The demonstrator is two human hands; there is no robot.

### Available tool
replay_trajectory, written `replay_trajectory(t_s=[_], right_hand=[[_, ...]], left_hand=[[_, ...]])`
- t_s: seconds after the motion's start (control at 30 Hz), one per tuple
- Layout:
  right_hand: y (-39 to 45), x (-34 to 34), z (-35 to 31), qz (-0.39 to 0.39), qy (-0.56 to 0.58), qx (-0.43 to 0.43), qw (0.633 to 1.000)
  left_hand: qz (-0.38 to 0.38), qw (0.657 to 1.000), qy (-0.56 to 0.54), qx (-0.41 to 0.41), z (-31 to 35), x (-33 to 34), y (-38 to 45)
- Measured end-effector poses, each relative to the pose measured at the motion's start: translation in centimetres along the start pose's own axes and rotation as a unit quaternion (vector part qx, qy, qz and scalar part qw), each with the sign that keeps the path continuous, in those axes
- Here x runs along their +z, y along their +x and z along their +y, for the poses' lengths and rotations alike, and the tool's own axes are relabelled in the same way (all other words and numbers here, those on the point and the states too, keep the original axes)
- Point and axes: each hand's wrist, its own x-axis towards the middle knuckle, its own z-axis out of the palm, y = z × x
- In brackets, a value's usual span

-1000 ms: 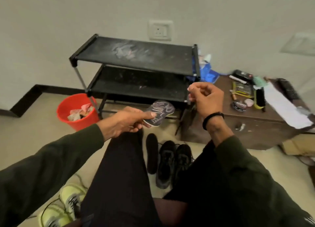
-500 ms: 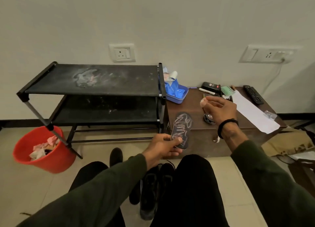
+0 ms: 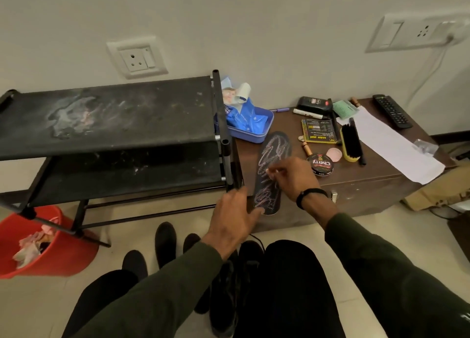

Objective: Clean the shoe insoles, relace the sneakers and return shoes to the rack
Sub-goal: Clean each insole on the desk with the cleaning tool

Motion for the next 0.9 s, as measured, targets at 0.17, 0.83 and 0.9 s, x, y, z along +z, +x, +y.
replay_trajectory(t_s=[0.17, 0.83, 0.9], right_hand=[[-0.1, 1.9, 1.1, -0.012, -0.124, -0.083, 0.989], [12.6, -1.3, -0.7, -0.016, -0.244, 0.058, 0.968], [8.9, -1.1, -0.7, -0.040, -0.232, 0.044, 0.971]], left_hand=[[0.045, 0.977, 0.134, 0.157, 0.5, 0.3, 3.6], [-0.109, 0.934, 0.333, 0.074, 5.3, -1.6, 6.7], [-0.109, 0.934, 0.332, 0.076, 5.4, -1.7, 6.4]])
